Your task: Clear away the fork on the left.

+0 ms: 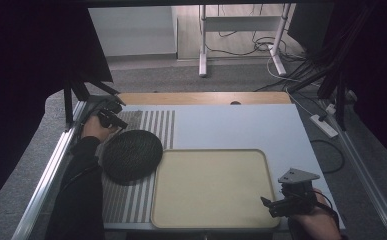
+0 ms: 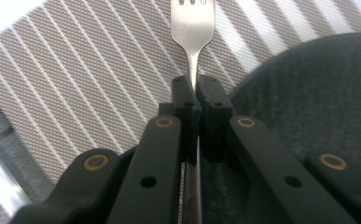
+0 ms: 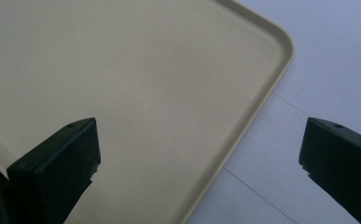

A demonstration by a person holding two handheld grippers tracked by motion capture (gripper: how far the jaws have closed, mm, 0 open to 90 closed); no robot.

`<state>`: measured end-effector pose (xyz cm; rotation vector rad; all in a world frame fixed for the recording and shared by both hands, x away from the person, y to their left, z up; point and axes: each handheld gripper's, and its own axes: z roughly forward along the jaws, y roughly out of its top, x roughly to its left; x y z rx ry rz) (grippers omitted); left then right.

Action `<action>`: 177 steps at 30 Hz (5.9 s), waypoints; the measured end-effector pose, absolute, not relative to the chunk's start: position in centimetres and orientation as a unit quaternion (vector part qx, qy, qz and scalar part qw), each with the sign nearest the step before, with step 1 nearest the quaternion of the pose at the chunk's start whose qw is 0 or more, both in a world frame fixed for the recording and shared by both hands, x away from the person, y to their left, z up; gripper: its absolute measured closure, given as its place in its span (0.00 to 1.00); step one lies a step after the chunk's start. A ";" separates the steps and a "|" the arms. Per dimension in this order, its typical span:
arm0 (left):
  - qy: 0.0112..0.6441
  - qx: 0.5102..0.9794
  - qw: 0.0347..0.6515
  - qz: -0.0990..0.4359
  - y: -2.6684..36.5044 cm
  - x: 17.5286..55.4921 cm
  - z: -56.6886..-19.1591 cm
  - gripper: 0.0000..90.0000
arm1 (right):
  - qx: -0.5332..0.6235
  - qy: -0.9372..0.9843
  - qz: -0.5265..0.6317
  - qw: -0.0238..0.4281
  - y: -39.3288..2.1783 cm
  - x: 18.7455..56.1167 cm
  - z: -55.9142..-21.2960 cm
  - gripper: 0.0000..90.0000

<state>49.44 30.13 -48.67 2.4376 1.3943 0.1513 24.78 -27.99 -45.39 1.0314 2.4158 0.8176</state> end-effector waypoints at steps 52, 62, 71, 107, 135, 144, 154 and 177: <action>0.458 0.861 0.222 -0.007 21.9 35.3 -47.3 0.96 | 0.361 0.865 0.287 0.196 -27.8 24.7 -45.4 0.00; 0.450 0.865 0.221 -0.031 18.3 33.5 -47.6 0.96 | 0.358 0.867 0.284 0.197 -27.7 24.7 -45.4 0.00; 0.442 0.873 0.203 -0.030 14.2 33.0 -47.8 0.96 | 0.358 0.868 0.283 0.197 -27.7 24.7 -45.4 0.00; 0.414 0.890 0.186 -0.037 10.1 32.4 -50.6 0.99 | 0.353 0.870 0.281 0.196 -27.6 24.7 -45.5 0.00; 0.401 0.881 0.253 0.000 14.2 32.9 -49.6 0.53 | 0.354 0.870 0.283 0.194 -27.6 24.7 -45.5 0.00; 0.392 0.874 0.286 0.020 15.0 32.7 -49.0 0.19 | 0.354 0.870 0.283 0.193 -27.7 24.8 -45.5 0.00; 0.406 0.861 0.305 -0.004 15.6 33.0 -49.0 0.00 | 0.355 0.870 0.283 0.193 -27.7 24.8 -45.5 0.00; 0.373 0.862 0.342 0.032 17.9 32.0 -48.5 0.00 | 0.356 0.869 0.284 0.193 -27.7 24.8 -45.4 0.00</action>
